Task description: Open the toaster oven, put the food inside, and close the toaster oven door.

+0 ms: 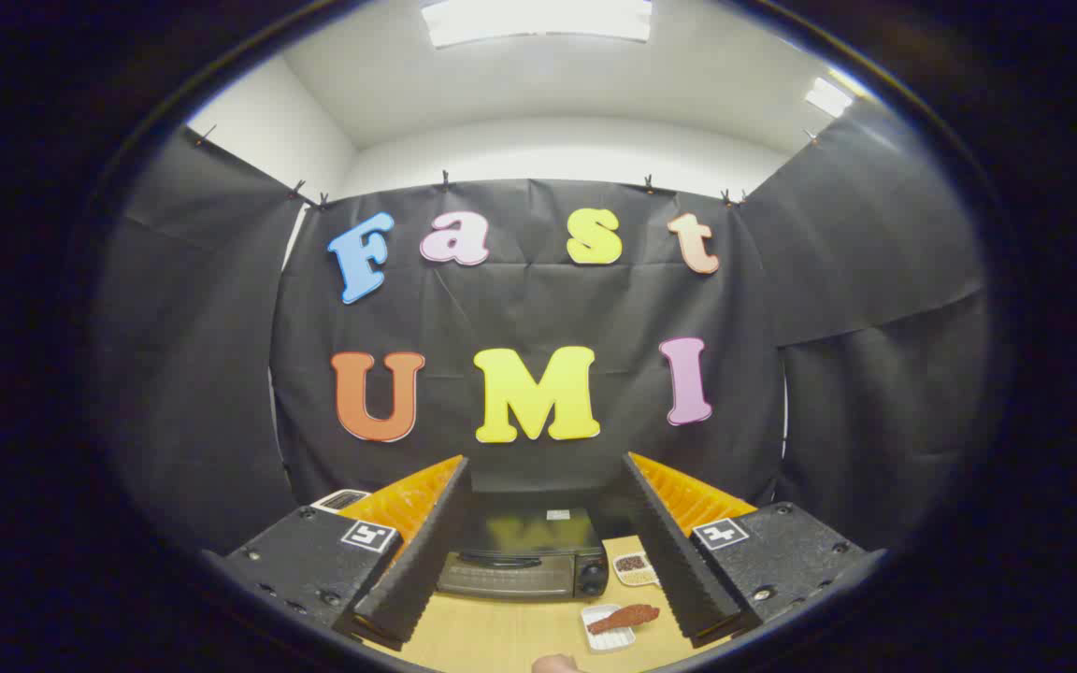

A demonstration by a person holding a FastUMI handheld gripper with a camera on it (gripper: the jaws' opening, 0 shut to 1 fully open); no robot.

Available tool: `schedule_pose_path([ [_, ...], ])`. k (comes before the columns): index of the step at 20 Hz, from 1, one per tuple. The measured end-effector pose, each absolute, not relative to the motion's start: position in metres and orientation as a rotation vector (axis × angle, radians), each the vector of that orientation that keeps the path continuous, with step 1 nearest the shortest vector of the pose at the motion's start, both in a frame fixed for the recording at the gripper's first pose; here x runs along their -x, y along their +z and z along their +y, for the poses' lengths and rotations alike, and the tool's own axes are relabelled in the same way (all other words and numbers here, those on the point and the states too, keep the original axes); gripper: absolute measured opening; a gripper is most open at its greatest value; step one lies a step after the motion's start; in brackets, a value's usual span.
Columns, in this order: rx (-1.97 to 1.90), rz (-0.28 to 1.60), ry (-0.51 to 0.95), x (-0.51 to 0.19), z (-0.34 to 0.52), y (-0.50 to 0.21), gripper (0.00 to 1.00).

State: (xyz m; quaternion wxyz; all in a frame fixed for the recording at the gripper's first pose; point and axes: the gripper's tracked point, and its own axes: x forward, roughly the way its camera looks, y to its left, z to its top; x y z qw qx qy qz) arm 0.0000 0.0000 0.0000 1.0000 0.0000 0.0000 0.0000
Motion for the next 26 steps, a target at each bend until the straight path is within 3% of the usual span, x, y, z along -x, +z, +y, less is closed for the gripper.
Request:
schedule_pose_path([
  [15,0.015,0.003,0.033,0.004,0.014,-0.007,1.0],
  [18,0.011,-0.026,0.102,-0.01,0.031,-0.012,1.0],
  [21,0.047,-0.022,0.093,-0.038,0.031,-0.037,1.0],
  [26,-0.004,0.182,0.063,-0.096,0.046,-0.12,1.0],
])
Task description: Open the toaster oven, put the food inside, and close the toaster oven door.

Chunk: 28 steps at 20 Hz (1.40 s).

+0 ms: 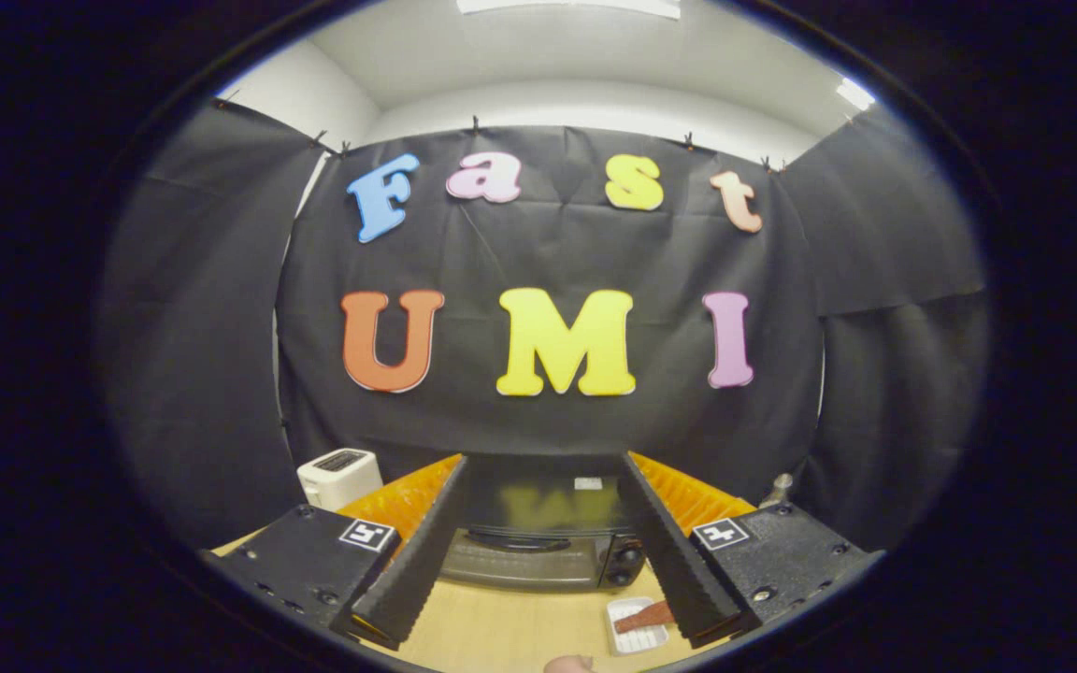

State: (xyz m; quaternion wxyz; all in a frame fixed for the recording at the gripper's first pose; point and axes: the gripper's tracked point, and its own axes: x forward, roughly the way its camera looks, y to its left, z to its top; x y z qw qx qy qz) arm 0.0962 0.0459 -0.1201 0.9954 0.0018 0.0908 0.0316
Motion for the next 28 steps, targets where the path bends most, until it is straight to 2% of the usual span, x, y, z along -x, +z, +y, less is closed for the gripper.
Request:
schedule_pose_path([
  [9,0.002,0.48,0.009,-0.193,0.049,-0.258,1.0],
  [18,0.024,0.528,0.01,-0.235,0.068,-0.306,1.0],
  [28,0.035,0.496,0.054,-0.217,0.069,-0.306,1.0],
])
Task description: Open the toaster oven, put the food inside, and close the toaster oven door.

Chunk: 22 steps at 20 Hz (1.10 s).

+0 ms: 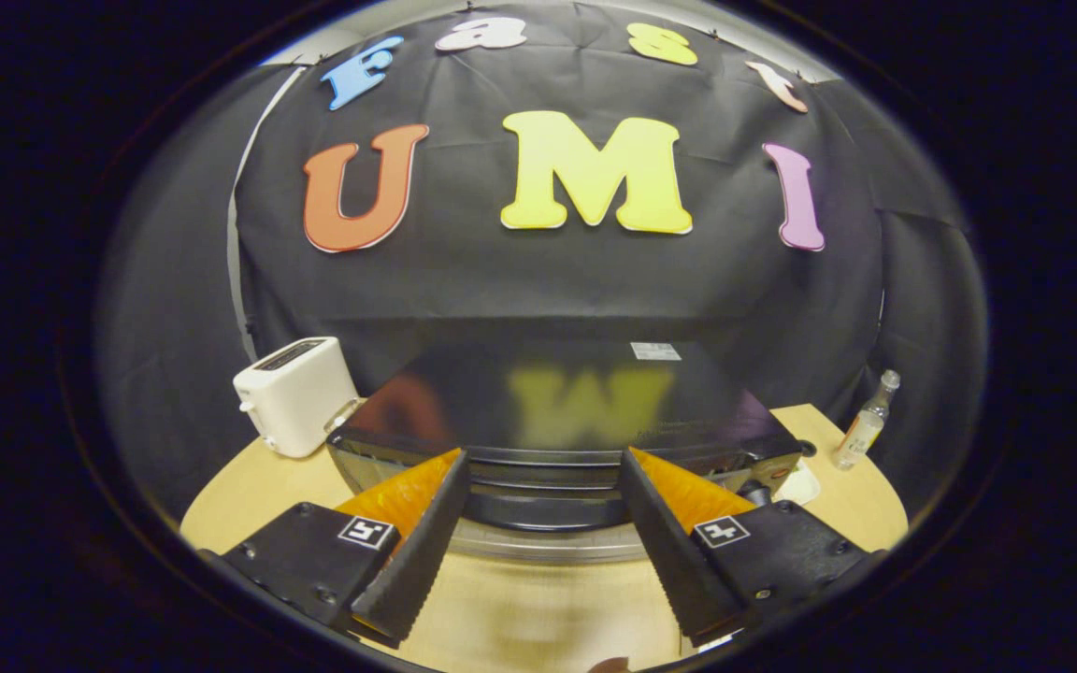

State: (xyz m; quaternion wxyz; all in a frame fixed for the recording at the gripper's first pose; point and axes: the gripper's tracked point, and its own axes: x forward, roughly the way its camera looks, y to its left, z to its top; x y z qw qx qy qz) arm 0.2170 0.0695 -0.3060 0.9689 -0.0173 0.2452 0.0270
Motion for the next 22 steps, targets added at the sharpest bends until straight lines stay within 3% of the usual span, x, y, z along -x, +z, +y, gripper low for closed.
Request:
schedule_pose_path([
  [22,0.015,0.375,0.039,-0.075,0.061,-0.377,1.0],
])
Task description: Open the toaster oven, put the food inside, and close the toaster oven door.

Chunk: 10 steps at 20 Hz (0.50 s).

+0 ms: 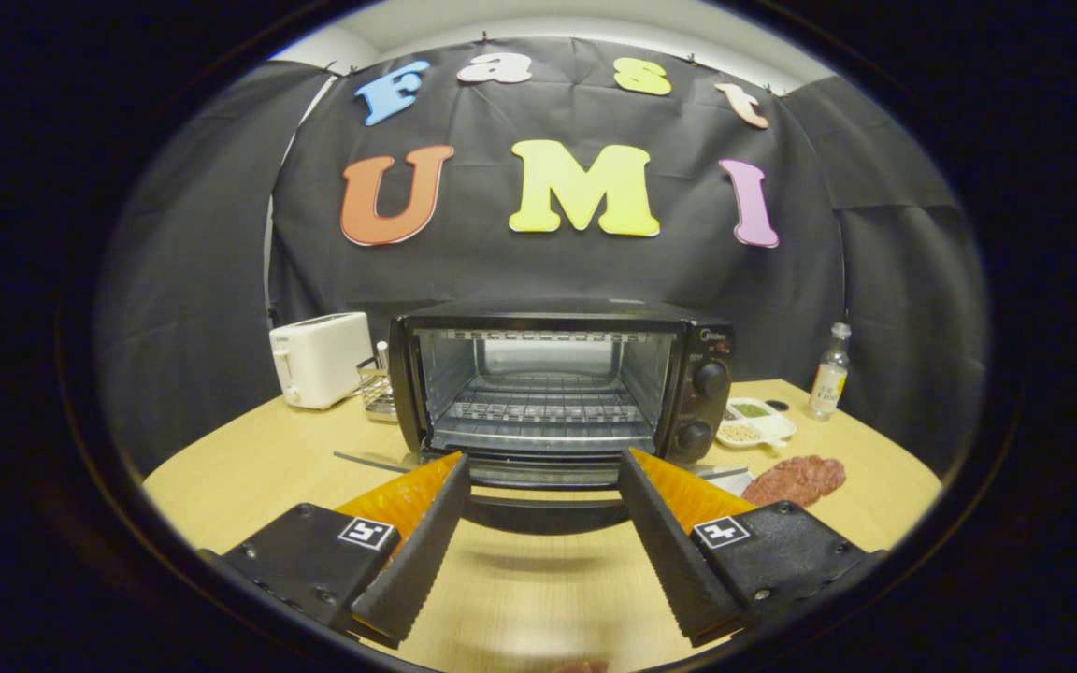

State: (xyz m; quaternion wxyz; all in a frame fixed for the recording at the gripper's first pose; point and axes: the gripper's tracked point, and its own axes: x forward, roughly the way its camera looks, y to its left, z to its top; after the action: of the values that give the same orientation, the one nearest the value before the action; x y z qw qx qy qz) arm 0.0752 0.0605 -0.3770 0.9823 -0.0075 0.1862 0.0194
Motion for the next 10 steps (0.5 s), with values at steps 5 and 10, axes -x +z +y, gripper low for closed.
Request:
schedule_pose_path([
  [5,-0.004,0.475,0.044,-0.059,0.058,-0.418,1.0],
  [10,-0.042,0.545,0.048,-0.062,0.053,-0.443,1.0],
])
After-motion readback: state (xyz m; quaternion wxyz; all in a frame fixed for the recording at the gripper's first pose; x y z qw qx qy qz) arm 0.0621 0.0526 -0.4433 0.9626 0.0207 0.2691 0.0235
